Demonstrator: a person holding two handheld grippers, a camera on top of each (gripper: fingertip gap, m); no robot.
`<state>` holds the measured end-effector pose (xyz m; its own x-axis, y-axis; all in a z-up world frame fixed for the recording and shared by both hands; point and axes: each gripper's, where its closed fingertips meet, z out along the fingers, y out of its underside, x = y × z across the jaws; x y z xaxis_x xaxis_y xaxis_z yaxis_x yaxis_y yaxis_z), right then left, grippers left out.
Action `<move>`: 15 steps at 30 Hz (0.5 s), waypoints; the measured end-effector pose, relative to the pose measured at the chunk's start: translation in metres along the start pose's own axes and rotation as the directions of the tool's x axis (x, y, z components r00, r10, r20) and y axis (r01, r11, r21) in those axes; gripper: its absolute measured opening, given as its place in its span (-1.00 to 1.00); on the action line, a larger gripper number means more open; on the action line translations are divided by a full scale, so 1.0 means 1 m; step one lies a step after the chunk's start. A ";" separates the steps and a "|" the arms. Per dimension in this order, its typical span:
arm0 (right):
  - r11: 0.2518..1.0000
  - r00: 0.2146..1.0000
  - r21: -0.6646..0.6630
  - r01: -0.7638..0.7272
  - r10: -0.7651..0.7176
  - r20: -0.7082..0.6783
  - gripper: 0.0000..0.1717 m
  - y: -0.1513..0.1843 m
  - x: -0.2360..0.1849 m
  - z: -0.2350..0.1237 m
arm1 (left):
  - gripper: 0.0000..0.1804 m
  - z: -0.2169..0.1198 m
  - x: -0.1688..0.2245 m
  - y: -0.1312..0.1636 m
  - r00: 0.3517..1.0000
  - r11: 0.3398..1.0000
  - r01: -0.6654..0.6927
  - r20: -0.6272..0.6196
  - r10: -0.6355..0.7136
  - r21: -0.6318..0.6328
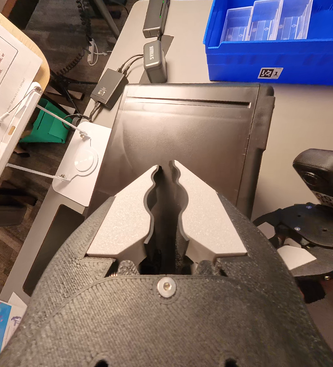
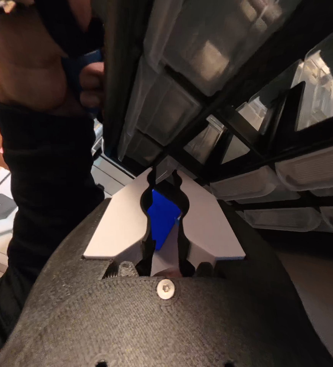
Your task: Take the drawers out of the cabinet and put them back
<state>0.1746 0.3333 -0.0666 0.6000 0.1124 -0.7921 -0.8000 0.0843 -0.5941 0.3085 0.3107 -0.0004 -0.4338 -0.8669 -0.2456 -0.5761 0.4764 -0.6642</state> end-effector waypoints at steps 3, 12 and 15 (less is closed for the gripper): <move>0.999 0.999 0.024 -0.047 0.047 0.008 -0.84 0.001 0.003 0.004 | -0.87 0.000 -0.001 0.000 1.000 1.000 0.008 0.003 -0.008 -0.003; 0.996 0.996 0.053 -0.078 0.075 0.056 -0.92 0.011 -0.010 -0.014 | -0.87 0.000 -0.001 0.000 1.000 1.000 0.007 0.015 -0.007 -0.016; 0.992 0.991 0.060 -0.108 0.103 0.090 -0.91 0.021 -0.021 -0.030 | -0.87 0.000 -0.001 0.000 1.000 1.000 0.009 0.015 -0.009 -0.014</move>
<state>0.1457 0.3032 -0.0666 0.5123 0.2091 -0.8330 -0.8588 0.1309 -0.4953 0.3090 0.3113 -0.0005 -0.4182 -0.8731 -0.2506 -0.5897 0.4708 -0.6562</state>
